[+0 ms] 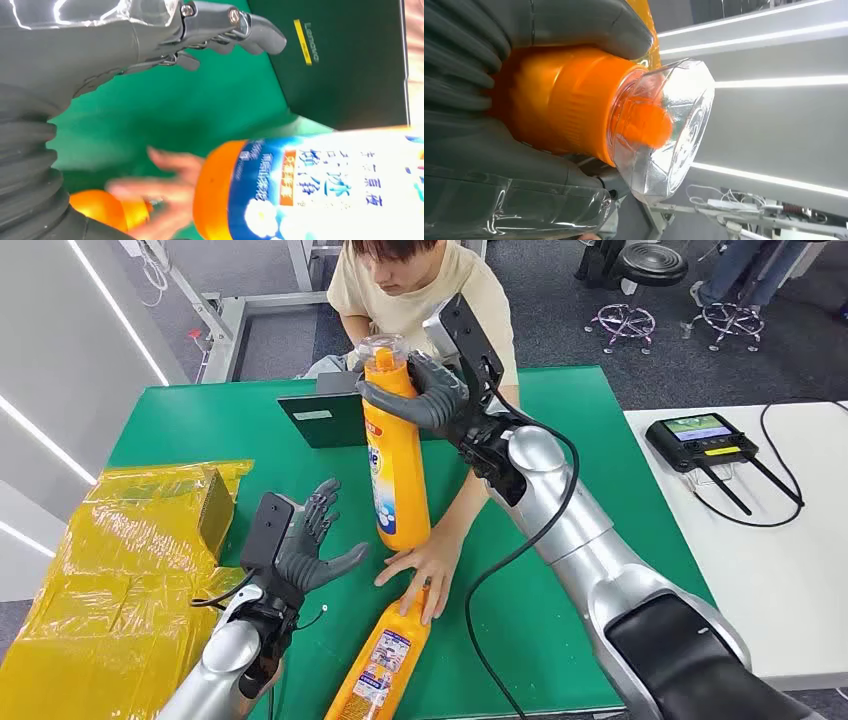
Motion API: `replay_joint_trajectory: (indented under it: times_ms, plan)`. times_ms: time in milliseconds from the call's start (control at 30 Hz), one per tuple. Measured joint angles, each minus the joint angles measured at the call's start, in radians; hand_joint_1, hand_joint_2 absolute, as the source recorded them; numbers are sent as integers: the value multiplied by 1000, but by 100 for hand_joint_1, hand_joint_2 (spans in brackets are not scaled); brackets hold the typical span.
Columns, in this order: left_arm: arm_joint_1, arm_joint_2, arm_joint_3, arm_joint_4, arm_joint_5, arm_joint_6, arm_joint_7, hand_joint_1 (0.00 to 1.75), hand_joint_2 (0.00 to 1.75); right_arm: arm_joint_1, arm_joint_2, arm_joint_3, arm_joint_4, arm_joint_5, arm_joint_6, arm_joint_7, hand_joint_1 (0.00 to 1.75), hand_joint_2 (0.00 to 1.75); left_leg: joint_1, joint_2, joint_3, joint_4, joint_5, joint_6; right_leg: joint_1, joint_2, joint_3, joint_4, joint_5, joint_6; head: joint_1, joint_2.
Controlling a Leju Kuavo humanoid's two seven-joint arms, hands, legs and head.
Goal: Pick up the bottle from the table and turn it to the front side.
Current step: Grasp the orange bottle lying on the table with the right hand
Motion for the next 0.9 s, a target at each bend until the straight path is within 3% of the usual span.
replay_joint_trajectory:
  times_ms: [400,800,900]
  plan:
    - [-8,-6,-22,29,19,19,0,0,175,44,24,22,-32,9,-9,-58,175,175,0,0,0,0,0,0,0,0,0,0,0,0,0,0]
    - [-26,-26,-97,37,37,-49,25,0,175,106,29,74,-193,28,-5,-23,175,175,0,0,0,0,0,0,0,0,0,0,0,0,0,0]
    - [-28,-27,-105,37,39,-50,28,121,175,108,29,81,-212,28,-2,-12,175,175,0,0,0,0,0,0,0,0,0,0,0,0,0,0]
